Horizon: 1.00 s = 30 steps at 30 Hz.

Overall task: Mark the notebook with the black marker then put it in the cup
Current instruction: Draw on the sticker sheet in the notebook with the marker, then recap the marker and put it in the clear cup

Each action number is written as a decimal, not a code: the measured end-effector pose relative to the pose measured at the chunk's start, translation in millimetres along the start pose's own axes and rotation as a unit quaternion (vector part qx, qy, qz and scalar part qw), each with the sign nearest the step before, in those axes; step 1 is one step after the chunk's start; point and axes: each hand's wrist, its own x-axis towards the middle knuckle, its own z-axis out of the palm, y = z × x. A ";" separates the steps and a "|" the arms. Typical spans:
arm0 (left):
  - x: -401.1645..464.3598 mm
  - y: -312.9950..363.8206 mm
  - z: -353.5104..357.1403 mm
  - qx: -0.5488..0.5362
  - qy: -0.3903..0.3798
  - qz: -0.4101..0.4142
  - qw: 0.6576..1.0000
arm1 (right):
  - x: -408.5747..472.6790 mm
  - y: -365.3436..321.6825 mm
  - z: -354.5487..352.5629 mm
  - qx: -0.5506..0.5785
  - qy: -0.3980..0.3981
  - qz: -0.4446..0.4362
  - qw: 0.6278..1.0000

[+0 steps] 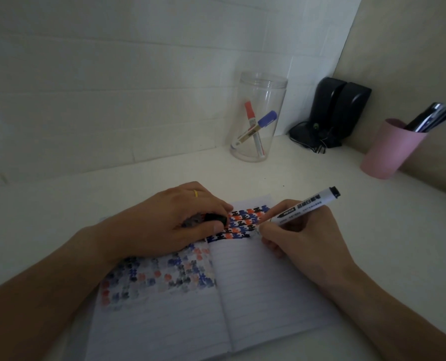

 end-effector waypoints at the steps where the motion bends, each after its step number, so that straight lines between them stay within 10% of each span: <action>1: 0.0 -0.1 0.0 0.000 0.001 0.001 1.000 | 0.2 0.0 0.1 -0.001 0.002 0.002 1.000; 20: -1.3 9.0 -1.0 0.047 0.009 0.002 0.999 | 0.9 -18.2 -2.7 0.331 -0.057 -0.021 0.942; 30: -4.7 20.5 1.7 0.034 0.168 -0.066 0.983 | 2.0 -10.3 -1.4 0.382 -0.011 0.073 0.921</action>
